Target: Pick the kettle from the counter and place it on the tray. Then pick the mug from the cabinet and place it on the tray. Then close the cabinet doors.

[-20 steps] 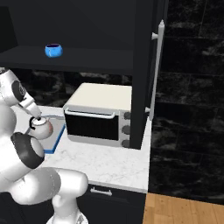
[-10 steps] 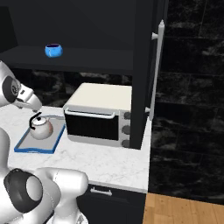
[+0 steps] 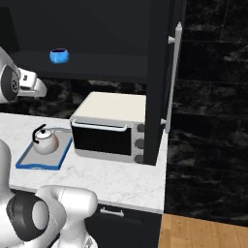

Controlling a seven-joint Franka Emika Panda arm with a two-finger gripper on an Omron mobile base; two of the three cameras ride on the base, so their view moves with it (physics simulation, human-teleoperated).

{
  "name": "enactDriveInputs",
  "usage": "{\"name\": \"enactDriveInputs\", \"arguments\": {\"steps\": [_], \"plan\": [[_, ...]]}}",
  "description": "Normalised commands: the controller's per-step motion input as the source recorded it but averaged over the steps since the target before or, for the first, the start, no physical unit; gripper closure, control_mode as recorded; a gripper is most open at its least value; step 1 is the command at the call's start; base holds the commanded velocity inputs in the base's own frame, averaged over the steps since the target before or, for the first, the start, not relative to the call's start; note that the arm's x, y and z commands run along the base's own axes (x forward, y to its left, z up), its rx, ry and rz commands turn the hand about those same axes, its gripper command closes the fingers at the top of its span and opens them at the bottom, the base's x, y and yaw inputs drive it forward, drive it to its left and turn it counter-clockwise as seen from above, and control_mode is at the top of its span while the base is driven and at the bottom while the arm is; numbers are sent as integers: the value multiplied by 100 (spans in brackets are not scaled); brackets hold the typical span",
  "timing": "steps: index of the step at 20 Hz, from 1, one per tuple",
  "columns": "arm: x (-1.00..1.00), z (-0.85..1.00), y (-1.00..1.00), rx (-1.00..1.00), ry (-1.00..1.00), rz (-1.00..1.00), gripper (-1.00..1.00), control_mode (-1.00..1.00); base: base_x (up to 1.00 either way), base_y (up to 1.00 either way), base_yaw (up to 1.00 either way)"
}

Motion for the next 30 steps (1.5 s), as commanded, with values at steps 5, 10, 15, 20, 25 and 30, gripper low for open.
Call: {"name": "enactDriveInputs", "arguments": {"steps": [5,10,15,20,25,30], "plan": [[48,75,-1,-10,-33,3,-100,-100,0,0,0],[23,47,0,-7,-48,0,-100,-100,0,0,0],[42,14,-9,1,-4,0,-100,-100,0,0,0],[14,0,-10,4,7,0,-100,-100,0,0,0],[33,0,0,4,2,0,-100,-100,0,0,0],[51,0,0,2,7,-1,-100,-100,0,0,0]]}}
